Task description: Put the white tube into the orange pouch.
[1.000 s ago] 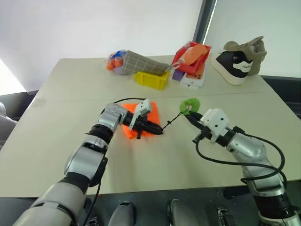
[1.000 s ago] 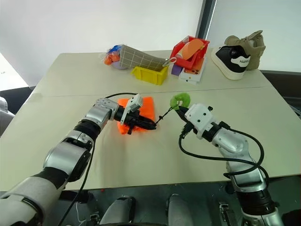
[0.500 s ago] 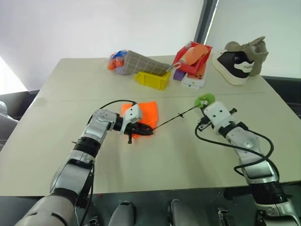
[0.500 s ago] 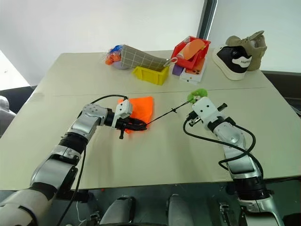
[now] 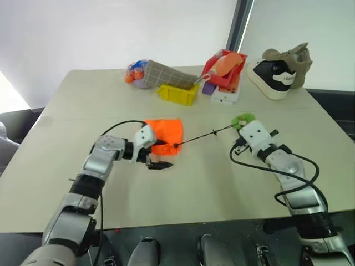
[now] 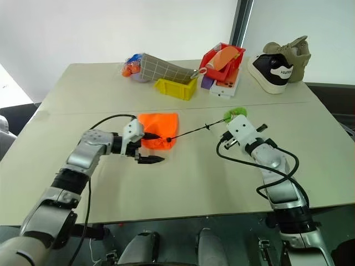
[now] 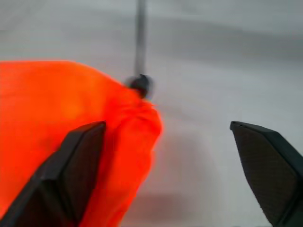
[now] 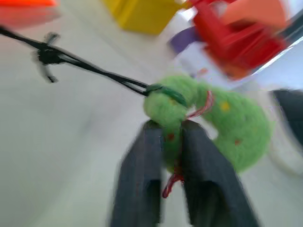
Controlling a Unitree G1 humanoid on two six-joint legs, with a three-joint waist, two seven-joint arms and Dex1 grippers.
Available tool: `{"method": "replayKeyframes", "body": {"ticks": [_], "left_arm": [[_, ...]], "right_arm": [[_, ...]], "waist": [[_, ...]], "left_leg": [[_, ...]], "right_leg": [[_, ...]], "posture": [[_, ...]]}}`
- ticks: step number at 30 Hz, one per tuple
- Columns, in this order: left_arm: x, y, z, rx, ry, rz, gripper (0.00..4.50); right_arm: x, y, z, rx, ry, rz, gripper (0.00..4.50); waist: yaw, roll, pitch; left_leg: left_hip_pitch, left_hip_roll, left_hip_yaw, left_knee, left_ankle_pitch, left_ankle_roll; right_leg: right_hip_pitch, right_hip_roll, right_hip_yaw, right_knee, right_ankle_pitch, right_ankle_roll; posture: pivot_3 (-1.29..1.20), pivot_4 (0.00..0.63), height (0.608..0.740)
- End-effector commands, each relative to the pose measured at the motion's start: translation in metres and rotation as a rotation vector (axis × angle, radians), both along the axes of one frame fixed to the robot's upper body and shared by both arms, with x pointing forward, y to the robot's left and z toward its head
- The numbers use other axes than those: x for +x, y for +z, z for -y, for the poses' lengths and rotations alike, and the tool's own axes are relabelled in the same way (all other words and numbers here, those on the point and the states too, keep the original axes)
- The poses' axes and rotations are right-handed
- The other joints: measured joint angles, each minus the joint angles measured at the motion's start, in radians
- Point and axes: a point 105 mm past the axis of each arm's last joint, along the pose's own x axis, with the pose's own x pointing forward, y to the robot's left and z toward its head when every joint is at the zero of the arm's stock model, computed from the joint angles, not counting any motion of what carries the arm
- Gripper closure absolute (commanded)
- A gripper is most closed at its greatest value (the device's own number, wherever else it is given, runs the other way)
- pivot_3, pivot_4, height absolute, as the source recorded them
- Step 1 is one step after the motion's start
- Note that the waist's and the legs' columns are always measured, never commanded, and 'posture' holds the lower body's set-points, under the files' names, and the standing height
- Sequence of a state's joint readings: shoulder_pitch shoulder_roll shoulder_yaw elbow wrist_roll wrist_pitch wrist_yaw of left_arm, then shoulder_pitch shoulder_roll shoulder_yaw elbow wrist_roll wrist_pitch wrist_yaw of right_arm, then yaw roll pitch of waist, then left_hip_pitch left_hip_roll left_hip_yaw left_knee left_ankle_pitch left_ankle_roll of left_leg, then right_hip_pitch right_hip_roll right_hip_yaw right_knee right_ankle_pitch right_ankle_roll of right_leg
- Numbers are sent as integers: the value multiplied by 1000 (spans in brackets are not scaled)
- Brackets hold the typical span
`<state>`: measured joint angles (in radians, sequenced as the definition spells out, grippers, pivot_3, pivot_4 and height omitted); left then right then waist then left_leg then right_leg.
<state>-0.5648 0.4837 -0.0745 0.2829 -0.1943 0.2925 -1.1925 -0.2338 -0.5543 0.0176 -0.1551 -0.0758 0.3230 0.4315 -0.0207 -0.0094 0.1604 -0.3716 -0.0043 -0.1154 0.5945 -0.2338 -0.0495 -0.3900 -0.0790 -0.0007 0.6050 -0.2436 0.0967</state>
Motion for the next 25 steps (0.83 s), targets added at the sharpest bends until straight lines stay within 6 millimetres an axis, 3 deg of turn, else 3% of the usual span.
{"method": "replayKeyframes", "body": {"ticks": [1,3,6,11,17,21,25], "left_arm": [[-1,32,-21,-128,129,44,0],[-4,37,-31,-157,189,47,0],[-8,40,-52,-176,301,61,0],[-12,29,-89,-154,500,76,0],[-15,-3,-133,-86,795,99,0],[-16,-17,-144,-74,900,117,0],[-17,-23,-141,-103,927,121,0]], "right_arm": [[-15,5,-20,18,139,-21,2080],[-23,2,-25,17,182,-39,1032],[-32,1,-29,31,240,-52,1032],[-42,-1,-25,50,281,-80,1032],[-36,-2,1,185,175,-50,1032],[-35,-9,18,283,117,-33,1032],[-39,-17,22,340,125,-73,1032]], "waist": [[2,0,0],[4,0,0],[4,0,0],[6,0,0],[9,-1,0],[12,-2,-1],[11,-2,-1]], "left_leg": [[0,0,0,0,0,0],[0,0,0,0,0,0],[0,0,0,1,0,0],[1,0,0,1,0,0],[0,0,0,1,0,0],[0,0,0,1,0,0],[-1,0,0,1,0,-1]], "right_leg": [[0,0,0,1,1,2],[0,0,0,0,1,2],[1,0,0,0,-2,1],[1,0,0,0,-2,1],[1,-1,0,-1,-2,0],[1,-1,0,-2,-1,-1],[1,-1,0,-3,0,-3]], "posture": [[0,150,740],[0,150,740],[0,150,740],[0,150,740],[0,150,740],[0,150,740],[0,150,740]]}}
